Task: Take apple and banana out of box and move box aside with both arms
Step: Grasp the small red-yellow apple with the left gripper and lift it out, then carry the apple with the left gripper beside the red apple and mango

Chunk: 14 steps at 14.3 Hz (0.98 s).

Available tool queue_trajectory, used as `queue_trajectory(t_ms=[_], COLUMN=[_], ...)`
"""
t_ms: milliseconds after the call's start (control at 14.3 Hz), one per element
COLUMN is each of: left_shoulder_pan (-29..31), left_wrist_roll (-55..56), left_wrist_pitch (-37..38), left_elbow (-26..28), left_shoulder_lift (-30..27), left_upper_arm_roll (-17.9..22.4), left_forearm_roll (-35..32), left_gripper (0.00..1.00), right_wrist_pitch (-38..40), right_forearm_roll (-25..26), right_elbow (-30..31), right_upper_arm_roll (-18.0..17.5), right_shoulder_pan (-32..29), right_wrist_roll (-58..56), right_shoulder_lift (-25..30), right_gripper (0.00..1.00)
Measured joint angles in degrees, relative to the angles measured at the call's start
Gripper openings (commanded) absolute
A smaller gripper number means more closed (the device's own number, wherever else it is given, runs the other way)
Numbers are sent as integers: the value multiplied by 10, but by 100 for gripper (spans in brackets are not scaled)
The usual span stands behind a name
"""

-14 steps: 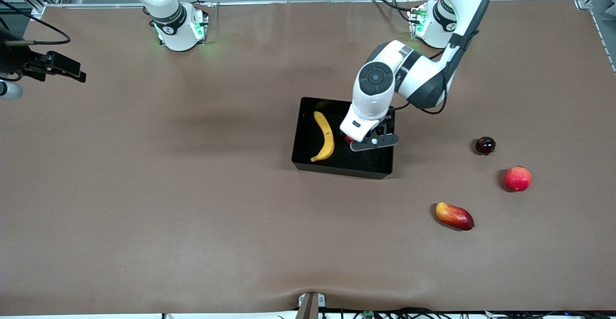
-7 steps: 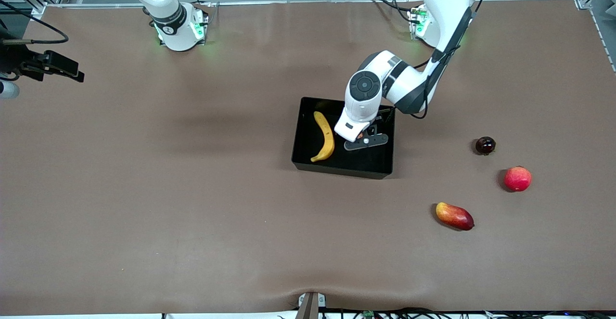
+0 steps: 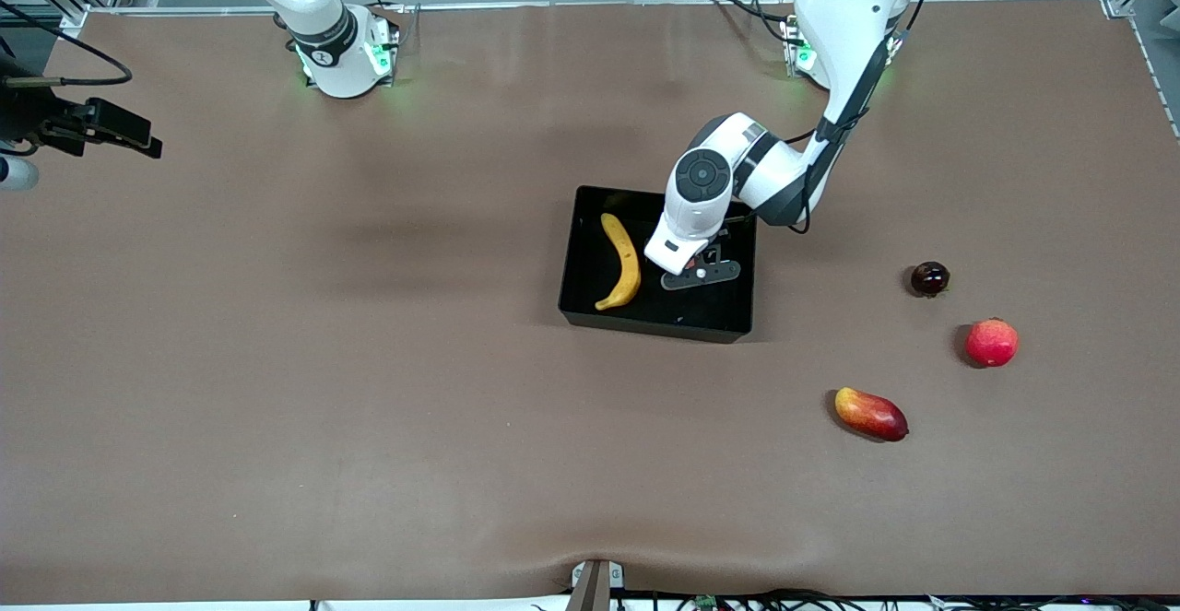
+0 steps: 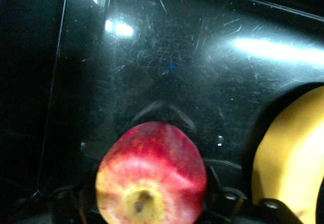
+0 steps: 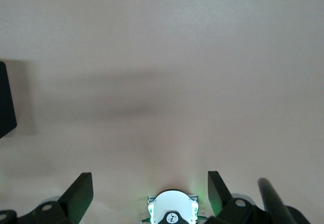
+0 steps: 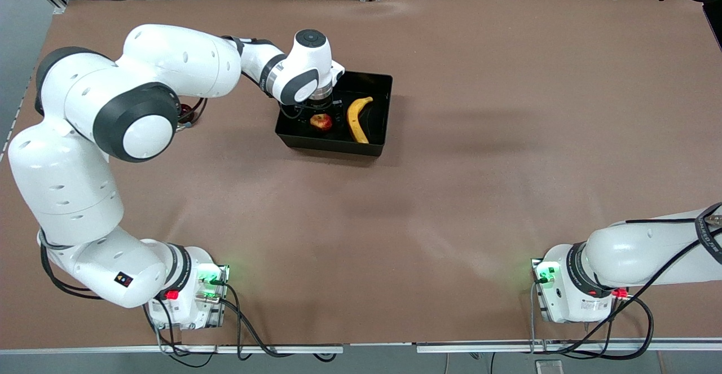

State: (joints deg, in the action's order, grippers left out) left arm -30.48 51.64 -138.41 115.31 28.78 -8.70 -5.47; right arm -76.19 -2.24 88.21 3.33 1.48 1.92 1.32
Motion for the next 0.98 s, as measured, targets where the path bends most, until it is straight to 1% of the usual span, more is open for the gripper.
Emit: queue_trajectory(t_ms=[140, 280, 560, 700, 770, 980], left_shoulder_pan=[0, 1, 14, 50, 76, 186], left_wrist_roll=[0, 0, -19, -69, -102, -232], left_wrist_pitch=[17, 68, 198, 248, 259, 261], left_elbow=[-5, -22, -78, -96, -98, -93], left_shoulder_lift=[-5, -24, -113, -151, -162, -161], left_upper_arm_roll=[0, 1, 4, 6, 7, 11], left_forearm_roll=[0, 0, -2, -3, -4, -8], left_gripper=[0, 0, 0, 0, 0, 0], right_wrist_pitch=[0, 0, 0, 0, 0, -1], right_forearm_roll=[0, 0, 0, 0, 0, 0], right_elbow=[0, 0, -1, -2, -2, -2], right_upper_arm_roll=[0, -1, -2, -2, -2, -4], right_shoulder_pan=[0, 0, 0, 0, 0, 0], right_wrist_roll=[0, 0, 0, 0, 0, -1], right_shoulder_lift=[0, 0, 0, 0, 0, -6], right_gripper=[100, 100, 100, 100, 100, 100])
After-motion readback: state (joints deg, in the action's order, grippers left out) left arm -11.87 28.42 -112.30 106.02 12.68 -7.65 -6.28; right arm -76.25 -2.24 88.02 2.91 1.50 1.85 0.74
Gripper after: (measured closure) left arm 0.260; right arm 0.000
